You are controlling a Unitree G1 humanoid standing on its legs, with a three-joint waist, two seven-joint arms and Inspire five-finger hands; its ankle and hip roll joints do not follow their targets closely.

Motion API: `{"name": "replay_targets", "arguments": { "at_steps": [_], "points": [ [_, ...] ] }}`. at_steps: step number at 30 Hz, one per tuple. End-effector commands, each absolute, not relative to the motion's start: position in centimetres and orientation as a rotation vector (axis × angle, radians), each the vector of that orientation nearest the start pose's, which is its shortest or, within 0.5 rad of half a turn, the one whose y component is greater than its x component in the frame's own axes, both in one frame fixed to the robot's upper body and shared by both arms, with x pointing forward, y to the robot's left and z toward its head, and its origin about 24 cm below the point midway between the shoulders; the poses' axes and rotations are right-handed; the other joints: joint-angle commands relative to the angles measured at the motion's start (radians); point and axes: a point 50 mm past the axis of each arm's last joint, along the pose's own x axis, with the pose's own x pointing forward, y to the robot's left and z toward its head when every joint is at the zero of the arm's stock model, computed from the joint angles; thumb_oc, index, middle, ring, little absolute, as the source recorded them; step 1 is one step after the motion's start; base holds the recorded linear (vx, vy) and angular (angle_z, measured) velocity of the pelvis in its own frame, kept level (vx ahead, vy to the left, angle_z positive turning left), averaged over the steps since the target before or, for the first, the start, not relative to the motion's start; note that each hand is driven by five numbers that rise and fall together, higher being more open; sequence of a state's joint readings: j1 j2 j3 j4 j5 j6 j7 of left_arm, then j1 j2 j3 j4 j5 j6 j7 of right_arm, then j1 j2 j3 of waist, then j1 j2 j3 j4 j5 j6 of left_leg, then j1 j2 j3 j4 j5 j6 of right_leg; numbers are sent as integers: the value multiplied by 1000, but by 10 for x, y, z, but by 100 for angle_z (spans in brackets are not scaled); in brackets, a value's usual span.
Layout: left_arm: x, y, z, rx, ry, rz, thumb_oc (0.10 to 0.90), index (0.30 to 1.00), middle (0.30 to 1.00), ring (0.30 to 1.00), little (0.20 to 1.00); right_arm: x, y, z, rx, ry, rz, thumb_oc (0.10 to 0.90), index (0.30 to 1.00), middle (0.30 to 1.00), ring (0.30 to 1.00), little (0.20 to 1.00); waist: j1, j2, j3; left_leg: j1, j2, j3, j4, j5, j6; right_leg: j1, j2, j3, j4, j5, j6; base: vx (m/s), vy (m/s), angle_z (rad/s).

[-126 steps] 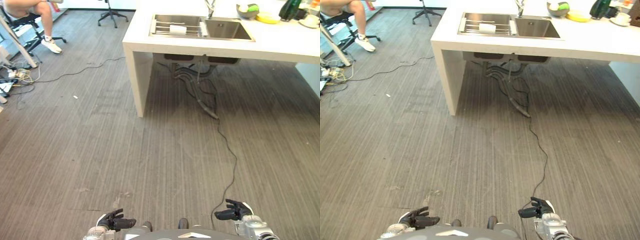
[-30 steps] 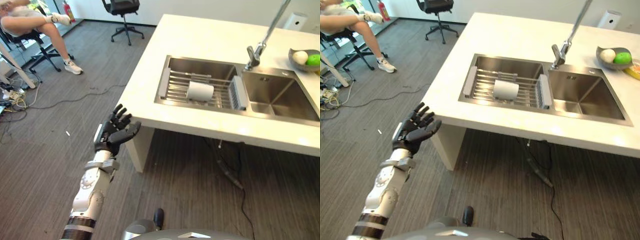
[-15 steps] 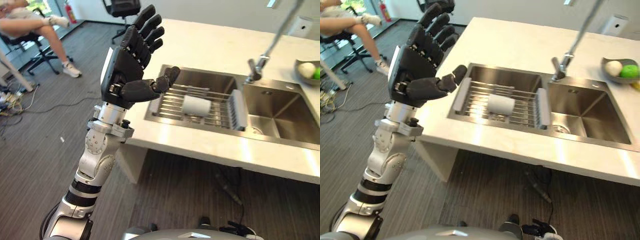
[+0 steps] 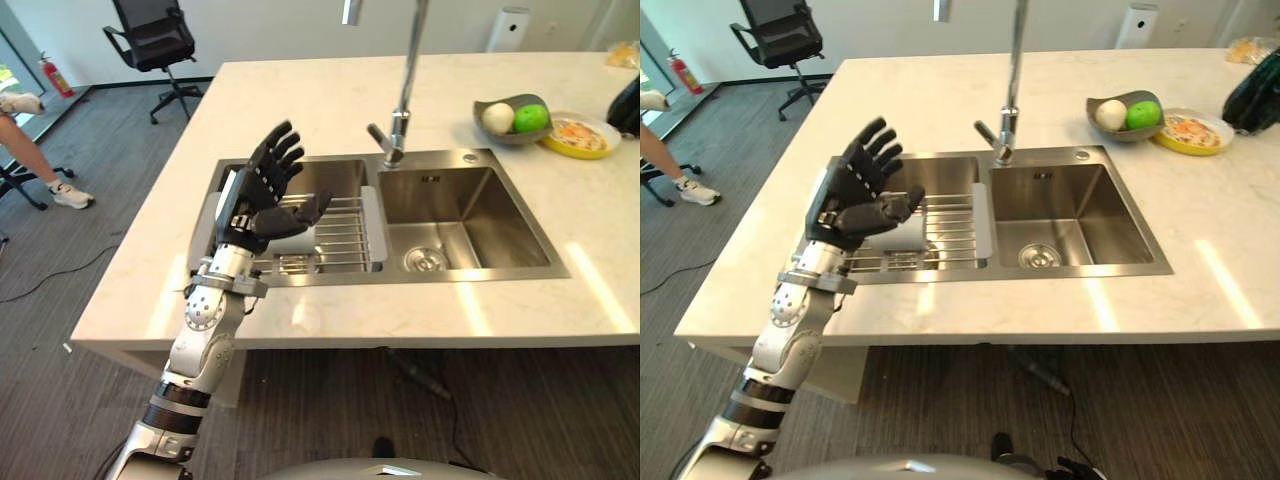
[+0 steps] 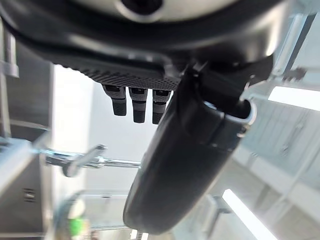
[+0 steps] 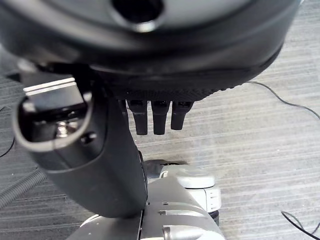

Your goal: Place the dishes in the dishwasher.

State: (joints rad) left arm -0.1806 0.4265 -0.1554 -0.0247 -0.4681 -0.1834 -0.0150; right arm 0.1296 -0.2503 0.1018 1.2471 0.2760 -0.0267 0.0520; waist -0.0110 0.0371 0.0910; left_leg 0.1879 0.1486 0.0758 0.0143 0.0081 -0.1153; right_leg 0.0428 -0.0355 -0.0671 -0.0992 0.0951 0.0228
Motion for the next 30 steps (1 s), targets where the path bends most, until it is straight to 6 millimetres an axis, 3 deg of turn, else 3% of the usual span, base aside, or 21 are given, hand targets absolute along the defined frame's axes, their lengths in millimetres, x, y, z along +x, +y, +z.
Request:
{"name": "replay_targets", "arguments": {
  "at_steps": [1,3,8,13,15,18,30],
  "points": [
    [292,195,172,429,-537,-191,800,900,900,900,900,24,-224,-171,28,1337,-127,800,900,900,900,900,6,-37,-10,-32,-61,-3,-102,-29,48,6,-98,-66,12,9,143,31,-26,5],
    [297,204,173,680,-520,-172,800,900,900,900,900,12,-221,-172,37,1362,-107,800,900,900,900,900,-10,-28,-10,-29,-57,3,-102,-27,43,10,-91,-63,12,3,139,53,-31,14],
    [302,209,178,882,-538,-135,800,900,900,900,900,2,-217,-172,42,1379,-97,800,900,900,900,900,-22,-24,-7,-27,-57,5,-102,-27,41,10,-88,-58,12,1,137,15,-4,7],
    [302,226,181,1125,-538,-58,800,900,900,900,900,-19,-215,-172,51,1416,-108,800,900,900,900,900,-45,-12,-3,-22,-62,20,-102,-40,41,9,-87,-38,12,1,138,13,28,-1],
    [303,223,181,1154,-542,-82,800,900,900,900,900,-7,-232,-170,25,1399,-151,800,900,900,900,900,-36,-14,-7,-18,-62,17,-102,-43,41,17,-87,-42,12,-3,136,35,8,-7],
    [307,214,177,1174,-554,-105,800,900,900,900,900,0,-233,-170,29,1389,-166,800,900,900,900,900,-26,-12,-13,-11,-64,13,-102,-49,43,27,-88,-43,12,-8,137,47,14,1],
    [320,220,178,1254,-527,-55,800,900,900,900,900,-5,-236,-169,29,1397,-180,800,900,900,900,900,-43,-14,-12,6,-68,39,-102,-62,48,24,-86,-19,12,-4,141,11,9,-7]
  ]
}}
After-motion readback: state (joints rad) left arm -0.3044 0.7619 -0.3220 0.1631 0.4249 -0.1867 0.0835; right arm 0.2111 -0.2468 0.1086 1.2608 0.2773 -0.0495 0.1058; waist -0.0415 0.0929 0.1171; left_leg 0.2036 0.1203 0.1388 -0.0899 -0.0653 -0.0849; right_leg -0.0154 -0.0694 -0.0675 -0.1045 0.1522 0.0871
